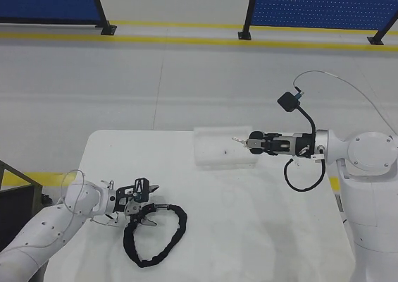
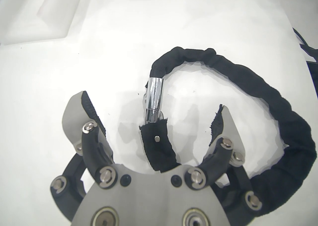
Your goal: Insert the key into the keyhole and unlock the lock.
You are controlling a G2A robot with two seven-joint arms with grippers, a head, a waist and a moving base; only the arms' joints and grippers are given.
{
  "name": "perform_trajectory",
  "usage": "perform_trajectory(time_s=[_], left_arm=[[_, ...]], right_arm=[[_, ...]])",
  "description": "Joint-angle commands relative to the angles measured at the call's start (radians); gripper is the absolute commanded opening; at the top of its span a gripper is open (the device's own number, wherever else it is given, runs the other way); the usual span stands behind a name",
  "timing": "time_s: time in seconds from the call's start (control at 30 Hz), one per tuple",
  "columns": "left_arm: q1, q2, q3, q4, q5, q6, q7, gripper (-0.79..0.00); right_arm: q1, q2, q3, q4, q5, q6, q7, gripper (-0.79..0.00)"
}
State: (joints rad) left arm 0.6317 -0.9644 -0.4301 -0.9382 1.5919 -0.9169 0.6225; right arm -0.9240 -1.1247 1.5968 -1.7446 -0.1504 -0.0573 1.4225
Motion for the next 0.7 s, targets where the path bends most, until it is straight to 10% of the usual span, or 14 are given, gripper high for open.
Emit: perform_trajectory(time_s=[0.0, 0.37, 0.67], left_arm=[[-0.007, -0.005, 0.005, -0.003, 0.038, 0.023, 0.007, 0.0], [-0.018, -0.033, 0.026, 0.043, 0.112, 0.026, 0.059, -0.151], [-0.02, -0.052, 0.024, 0.079, 0.109, 0.015, 0.048, -0.477]], right_arm=[[0.0, 0.0, 0.0, 0.0, 0.0, 0.0, 0.0, -0.785], [0.0, 0.0, 0.0, 0.0, 0.0, 0.0, 0.0, -0.785], [0.0, 0.0, 0.0, 0.0, 0.0, 0.0, 0.0, -0.785]])
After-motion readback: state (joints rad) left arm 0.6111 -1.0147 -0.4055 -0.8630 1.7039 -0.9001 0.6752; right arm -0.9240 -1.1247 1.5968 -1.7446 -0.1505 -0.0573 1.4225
